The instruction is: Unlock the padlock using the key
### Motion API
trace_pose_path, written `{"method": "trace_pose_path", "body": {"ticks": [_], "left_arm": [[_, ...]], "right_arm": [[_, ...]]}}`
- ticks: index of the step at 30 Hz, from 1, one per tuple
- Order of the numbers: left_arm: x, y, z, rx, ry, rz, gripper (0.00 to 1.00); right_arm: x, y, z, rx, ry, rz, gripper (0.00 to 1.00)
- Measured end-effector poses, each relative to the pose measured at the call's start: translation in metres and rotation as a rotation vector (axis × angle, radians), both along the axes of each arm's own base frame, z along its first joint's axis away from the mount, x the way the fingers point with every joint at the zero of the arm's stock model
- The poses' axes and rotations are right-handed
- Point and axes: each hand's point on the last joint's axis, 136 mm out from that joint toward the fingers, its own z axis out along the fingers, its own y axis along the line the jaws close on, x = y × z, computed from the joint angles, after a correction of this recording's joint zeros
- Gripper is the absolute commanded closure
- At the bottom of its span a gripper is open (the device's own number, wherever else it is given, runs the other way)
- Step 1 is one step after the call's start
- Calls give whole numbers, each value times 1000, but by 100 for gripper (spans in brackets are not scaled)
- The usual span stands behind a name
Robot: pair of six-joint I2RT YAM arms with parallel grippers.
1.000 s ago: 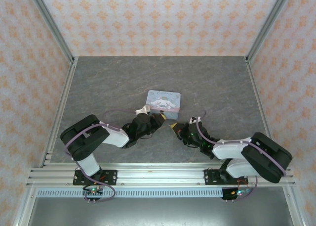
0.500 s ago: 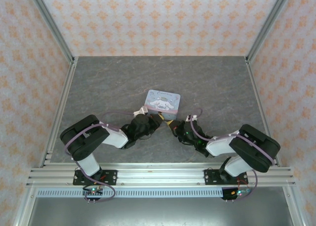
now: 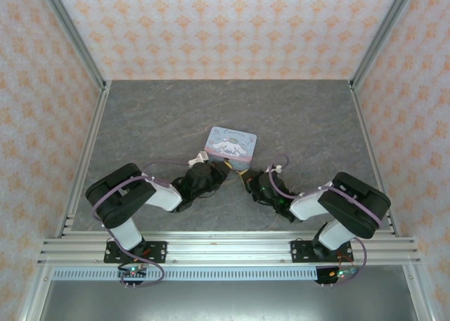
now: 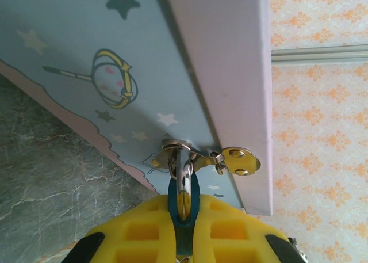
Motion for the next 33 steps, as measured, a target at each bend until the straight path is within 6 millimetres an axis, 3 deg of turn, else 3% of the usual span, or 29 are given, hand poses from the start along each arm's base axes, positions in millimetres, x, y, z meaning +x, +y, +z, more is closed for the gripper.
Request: {"method": "trace_pose_path", "body": {"ticks": [11, 33], "left_arm": [[0, 0, 0, -8, 6, 4, 100], [1, 0, 1, -10, 3, 7, 100]], "right_arm": [[3, 13, 3, 16, 3, 9, 100], [8, 18, 7, 30, -4, 0, 100]]}}
